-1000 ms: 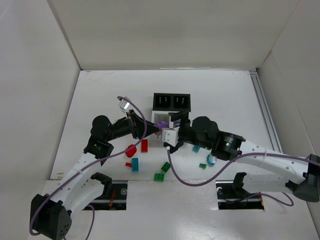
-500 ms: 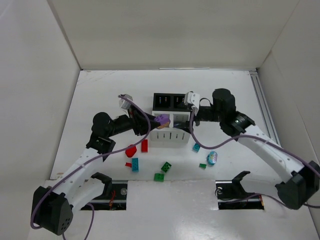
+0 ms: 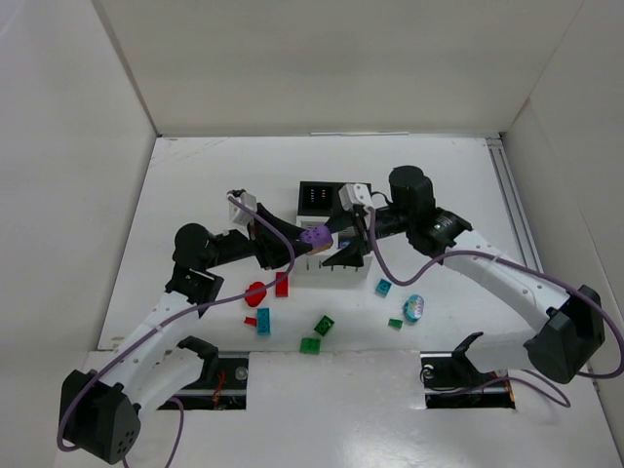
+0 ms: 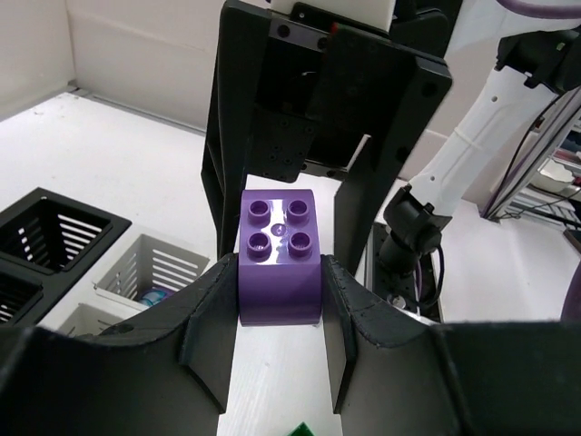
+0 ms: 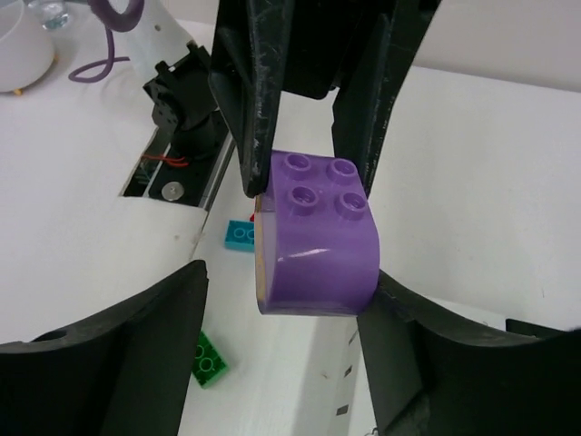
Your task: Sort the legos into containers by color
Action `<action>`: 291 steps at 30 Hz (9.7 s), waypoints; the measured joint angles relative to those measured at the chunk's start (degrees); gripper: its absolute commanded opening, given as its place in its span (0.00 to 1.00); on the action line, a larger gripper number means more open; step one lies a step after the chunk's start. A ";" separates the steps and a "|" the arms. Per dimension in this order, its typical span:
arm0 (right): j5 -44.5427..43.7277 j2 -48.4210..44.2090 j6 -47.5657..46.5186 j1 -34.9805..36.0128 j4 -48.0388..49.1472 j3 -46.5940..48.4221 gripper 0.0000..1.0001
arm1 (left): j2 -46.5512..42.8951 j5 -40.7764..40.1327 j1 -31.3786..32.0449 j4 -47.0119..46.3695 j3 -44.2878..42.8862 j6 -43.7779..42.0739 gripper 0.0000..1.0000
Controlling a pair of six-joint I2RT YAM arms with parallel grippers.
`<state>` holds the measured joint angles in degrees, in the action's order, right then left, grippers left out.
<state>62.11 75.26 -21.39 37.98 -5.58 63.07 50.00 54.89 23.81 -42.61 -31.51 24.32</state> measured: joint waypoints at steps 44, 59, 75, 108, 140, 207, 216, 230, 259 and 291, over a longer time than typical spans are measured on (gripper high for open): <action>-19.28 -10.84 10.16 -5.70 7.48 -15.87 0.01 | -1.57 -30.25 -0.90 19.12 -10.95 3.26 0.00; -49.11 -0.07 -3.04 -5.35 -23.39 0.35 0.10 | -4.85 -42.80 -1.07 40.13 -10.97 6.32 0.00; -52.92 -0.15 -4.26 -1.88 -26.05 3.19 0.80 | 2.97 -44.50 2.60 44.22 -13.94 7.52 0.00; -64.24 -22.91 -0.63 -20.83 -31.52 -11.91 0.99 | 35.76 -57.68 26.01 56.08 -39.06 3.15 0.64; -62.16 -24.98 34.67 -6.99 -20.85 -39.67 0.74 | 0.94 -70.20 26.45 57.53 -12.37 16.13 1.00; -67.21 16.55 15.78 12.98 -6.73 9.29 0.99 | -2.95 -68.22 22.08 76.02 -5.95 40.33 1.00; -69.85 7.21 14.64 12.98 -7.10 8.04 0.99 | -1.51 -65.61 22.08 80.50 -3.61 45.53 1.00; -81.18 -14.21 16.09 10.86 -14.36 -9.20 0.99 | 9.20 -60.50 24.61 81.70 0.13 49.96 0.97; -77.94 -24.37 16.68 -2.93 -19.43 -13.29 0.99 | 18.01 -69.33 29.86 82.62 -23.28 45.31 0.14; -62.47 -22.43 13.53 -6.43 -18.05 -28.17 0.99 | 29.49 -71.58 23.67 70.36 -38.60 23.71 1.00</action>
<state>-0.36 52.84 -7.86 31.55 -23.64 34.89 79.48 -16.69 47.48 27.75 -70.11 48.03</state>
